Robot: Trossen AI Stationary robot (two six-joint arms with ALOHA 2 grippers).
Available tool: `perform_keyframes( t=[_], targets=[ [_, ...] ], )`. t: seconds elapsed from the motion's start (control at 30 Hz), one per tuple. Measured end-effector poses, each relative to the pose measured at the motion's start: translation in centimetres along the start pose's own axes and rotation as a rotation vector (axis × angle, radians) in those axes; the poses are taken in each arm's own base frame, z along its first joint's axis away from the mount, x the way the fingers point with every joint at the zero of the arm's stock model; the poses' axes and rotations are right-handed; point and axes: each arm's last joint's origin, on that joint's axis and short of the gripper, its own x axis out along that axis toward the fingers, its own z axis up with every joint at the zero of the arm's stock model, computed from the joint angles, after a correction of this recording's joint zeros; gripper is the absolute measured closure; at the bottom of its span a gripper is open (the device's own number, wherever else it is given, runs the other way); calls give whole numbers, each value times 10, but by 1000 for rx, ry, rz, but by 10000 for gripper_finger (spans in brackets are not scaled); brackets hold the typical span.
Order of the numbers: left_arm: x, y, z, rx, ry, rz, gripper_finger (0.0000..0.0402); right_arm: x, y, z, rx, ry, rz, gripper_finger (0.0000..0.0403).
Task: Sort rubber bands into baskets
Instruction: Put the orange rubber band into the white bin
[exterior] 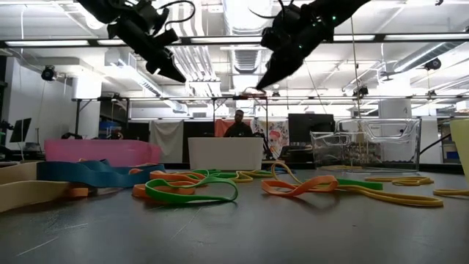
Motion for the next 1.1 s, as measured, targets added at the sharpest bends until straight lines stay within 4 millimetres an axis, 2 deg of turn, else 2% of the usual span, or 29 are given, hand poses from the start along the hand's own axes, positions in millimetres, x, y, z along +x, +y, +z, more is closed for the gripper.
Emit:
perform_keyframes(
  t=[0.13,0.37,0.53,0.63,0.73,0.83,0.97,1.1],
  targets=[
    [-3,5,-6,-75,-31,-41,323,-6,-27,4,9,-53,-87,394],
    [-15,11,-6,-201,23,-61,323,14,-70,-6,72,-109,-140,394],
    [-24,21,0,-228,4,-26,323,46,-90,-20,218,-184,-75,394],
    [-30,33,2,-271,-38,6,323,59,-100,-21,358,-267,-22,394],
    [-32,42,-2,-364,-90,-52,323,69,-107,-20,475,-285,25,394],
    [-36,51,-8,-438,-140,-110,323,76,-112,-14,557,-307,81,394],
    [-35,61,-15,-474,-142,-105,323,78,-124,-3,699,-350,159,394],
    [-33,75,-18,-491,-163,-112,323,82,-140,-1,848,-321,223,394]
  ],
)
